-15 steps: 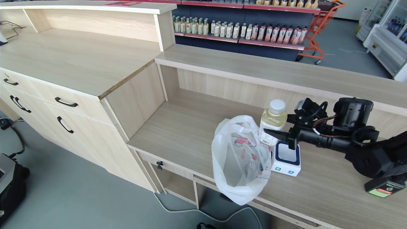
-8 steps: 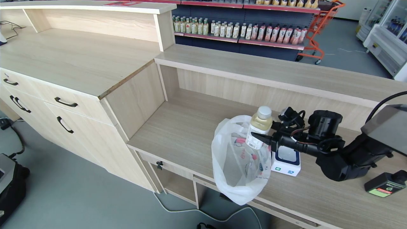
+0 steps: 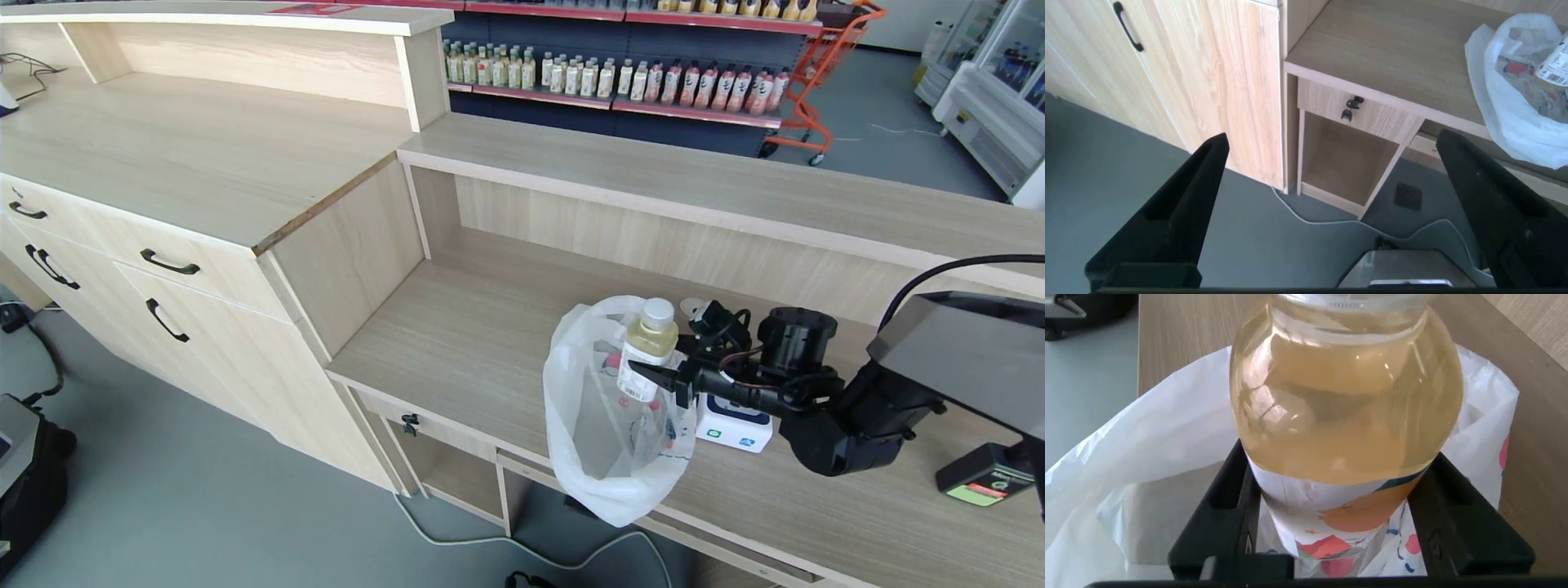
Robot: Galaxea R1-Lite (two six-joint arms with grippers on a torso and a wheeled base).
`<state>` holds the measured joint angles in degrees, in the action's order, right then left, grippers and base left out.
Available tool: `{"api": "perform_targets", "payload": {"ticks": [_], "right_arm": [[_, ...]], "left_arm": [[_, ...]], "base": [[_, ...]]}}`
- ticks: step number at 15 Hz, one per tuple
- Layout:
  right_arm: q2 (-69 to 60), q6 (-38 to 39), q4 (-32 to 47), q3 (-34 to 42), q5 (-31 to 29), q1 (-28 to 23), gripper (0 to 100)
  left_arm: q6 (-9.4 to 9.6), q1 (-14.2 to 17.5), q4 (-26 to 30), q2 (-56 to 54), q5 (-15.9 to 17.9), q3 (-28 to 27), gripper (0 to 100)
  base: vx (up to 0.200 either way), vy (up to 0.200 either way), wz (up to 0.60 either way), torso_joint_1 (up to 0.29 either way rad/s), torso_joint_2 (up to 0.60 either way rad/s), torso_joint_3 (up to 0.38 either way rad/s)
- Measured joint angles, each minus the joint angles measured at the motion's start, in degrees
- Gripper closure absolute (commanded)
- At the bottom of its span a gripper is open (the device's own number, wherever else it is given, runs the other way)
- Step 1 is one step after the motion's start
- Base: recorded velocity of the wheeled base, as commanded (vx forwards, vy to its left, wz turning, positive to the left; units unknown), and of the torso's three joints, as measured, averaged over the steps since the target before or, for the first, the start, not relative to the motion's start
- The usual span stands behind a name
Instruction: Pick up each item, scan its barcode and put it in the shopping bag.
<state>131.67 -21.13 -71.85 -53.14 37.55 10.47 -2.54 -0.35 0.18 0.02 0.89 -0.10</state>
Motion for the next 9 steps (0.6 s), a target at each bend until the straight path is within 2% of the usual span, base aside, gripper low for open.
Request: {"api": "perform_targets", "payload": {"ticks": [9], "right_arm": [[3.06,-0.30,-1.80,-0.59,-0.77,-0.22,100]], "left_arm": [[0.00,0.00,0.00,0.00,0.00,0.00,0]], "base": [[0.000,0.000,0.00,0.000,0.00,0.000]]}}
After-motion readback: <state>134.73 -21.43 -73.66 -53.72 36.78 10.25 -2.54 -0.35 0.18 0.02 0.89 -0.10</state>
